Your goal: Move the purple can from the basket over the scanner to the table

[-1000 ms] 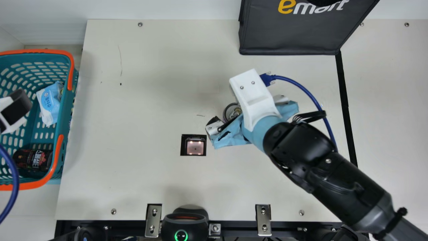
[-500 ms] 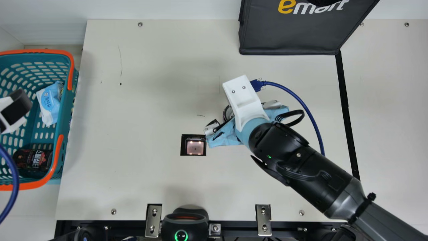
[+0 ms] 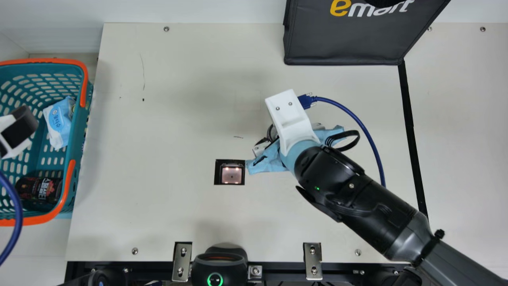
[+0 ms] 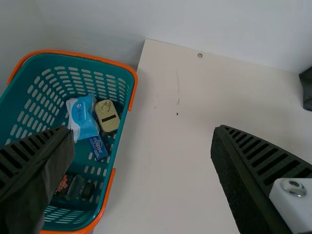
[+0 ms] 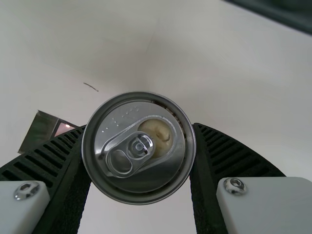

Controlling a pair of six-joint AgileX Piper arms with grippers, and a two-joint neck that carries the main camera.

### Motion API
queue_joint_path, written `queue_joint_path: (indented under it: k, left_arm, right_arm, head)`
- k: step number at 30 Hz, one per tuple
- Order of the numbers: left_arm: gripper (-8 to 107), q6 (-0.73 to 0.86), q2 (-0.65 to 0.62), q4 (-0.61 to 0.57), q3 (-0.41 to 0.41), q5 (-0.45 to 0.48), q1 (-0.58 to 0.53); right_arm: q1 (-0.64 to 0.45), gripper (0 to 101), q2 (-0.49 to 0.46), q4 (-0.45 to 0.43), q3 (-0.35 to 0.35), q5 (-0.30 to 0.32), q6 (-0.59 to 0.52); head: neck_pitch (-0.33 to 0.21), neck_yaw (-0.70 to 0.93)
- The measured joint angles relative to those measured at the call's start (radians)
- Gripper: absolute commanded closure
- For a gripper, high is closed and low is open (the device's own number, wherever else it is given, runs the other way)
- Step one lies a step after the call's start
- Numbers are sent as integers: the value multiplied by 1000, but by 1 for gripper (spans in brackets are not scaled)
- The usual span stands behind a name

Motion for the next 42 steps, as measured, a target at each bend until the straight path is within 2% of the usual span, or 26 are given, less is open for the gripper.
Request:
queue_joint_path:
  k: [4, 9, 18, 21, 30, 36, 42]
  left_arm:
    - [9, 0, 0, 0, 0, 0, 0]
    - [9, 0, 0, 0, 0, 0, 0]
    - [9, 0, 0, 0, 0, 0, 0]
    - [9, 0, 0, 0, 0, 0, 0]
    - [9, 0, 0, 0, 0, 0, 0]
    - [9, 0, 0, 0, 0, 0, 0]
    - [9, 0, 0, 0, 0, 0, 0]
  right_arm:
    - [19, 101, -37, -2, -17, 24, 3]
    - [8, 101, -70, 11, -27, 33, -22]
    - [-154, 101, -192, 103, 1, 29, -177]
    - [-247, 101, -243, 149, 9, 29, -244]
    - [-574, 101, -358, 315, 5, 48, -441]
    - [-806, 101, -352, 421, -19, 51, -566]
    - [-1026, 101, -288, 525, -64, 30, -686]
  head:
    - [0, -2]
    - [0, -97]
    - [0, -299]
    - [-2, -345]
    - [0, -345]
    - [0, -345]
    - [0, -345]
